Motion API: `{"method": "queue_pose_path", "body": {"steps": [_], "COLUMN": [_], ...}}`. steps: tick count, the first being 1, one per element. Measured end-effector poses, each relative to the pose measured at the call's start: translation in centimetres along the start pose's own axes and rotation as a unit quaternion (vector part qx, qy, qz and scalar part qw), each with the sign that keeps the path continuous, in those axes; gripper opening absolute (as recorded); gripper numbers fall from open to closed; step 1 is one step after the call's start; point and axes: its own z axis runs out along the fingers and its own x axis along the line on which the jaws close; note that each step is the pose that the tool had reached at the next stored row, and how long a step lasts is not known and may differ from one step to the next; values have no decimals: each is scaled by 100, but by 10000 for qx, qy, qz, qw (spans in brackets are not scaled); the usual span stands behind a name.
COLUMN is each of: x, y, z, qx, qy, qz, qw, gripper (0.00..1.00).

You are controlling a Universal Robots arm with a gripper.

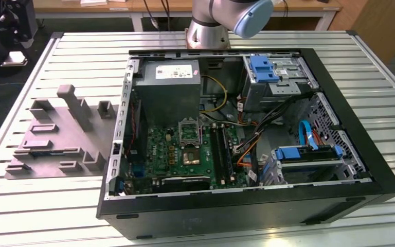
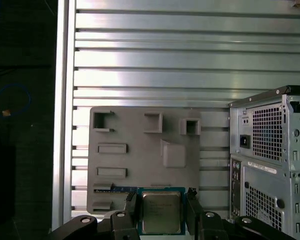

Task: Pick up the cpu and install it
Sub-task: 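Pick up the cpu and move it towards the insertion slot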

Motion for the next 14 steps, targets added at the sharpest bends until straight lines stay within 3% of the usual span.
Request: {"method": "queue_pose_path", "body": {"steps": [14], "x": [-67], "y": [0], "z": [2], "qx": [0], "qy": [0], "qz": [0], "qw": [10000], "gripper": [47]}}
